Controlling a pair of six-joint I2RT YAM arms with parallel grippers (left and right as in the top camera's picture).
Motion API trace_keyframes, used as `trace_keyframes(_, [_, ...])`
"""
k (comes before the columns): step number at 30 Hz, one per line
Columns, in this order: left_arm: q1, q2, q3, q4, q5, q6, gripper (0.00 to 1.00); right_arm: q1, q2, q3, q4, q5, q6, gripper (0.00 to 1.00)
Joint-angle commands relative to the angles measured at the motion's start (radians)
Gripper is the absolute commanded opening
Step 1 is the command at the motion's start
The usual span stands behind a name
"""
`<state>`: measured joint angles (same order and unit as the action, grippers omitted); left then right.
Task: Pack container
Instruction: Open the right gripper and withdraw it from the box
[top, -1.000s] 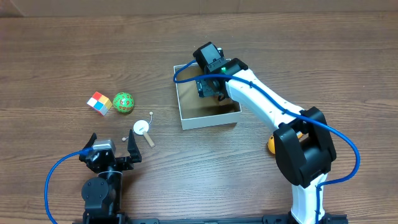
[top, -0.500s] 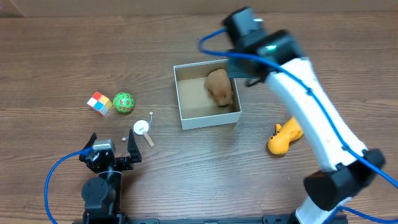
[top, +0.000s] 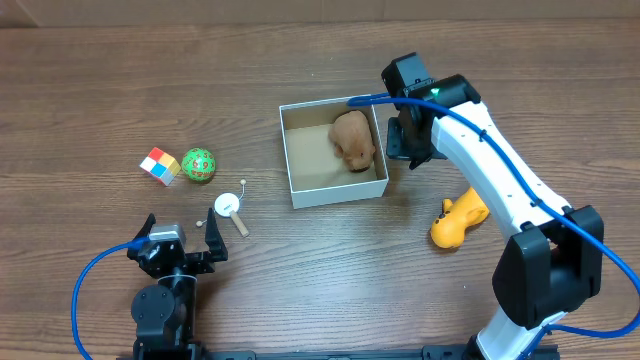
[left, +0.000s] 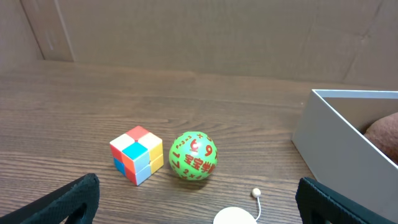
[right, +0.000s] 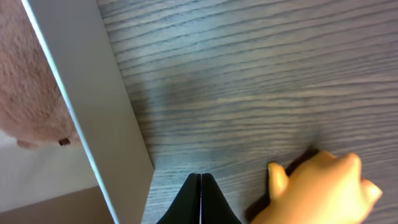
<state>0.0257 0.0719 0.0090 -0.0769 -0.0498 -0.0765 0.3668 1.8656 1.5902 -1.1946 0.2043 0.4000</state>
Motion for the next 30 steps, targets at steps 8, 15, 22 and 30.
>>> trace_keyframes(8, [-0.007,-0.008,-0.003,0.003,-0.01,-0.014,1.0,0.011,-0.005,-0.116,0.102,-0.124,0.012,0.04])
trace_keyframes(15, [-0.007,-0.008,-0.003,0.003,-0.01,-0.014,1.0,0.011,-0.005,-0.116,0.116,-0.235,-0.048,0.04])
trace_keyframes(22, [-0.007,-0.008,-0.003,0.003,-0.01,-0.014,1.0,0.011,-0.005,-0.116,0.14,-0.344,-0.091,0.04])
trace_keyframes(30, [-0.007,-0.008,-0.003,0.003,-0.01,-0.014,1.0,0.011,-0.005,-0.116,0.154,-0.408,-0.09,0.04])
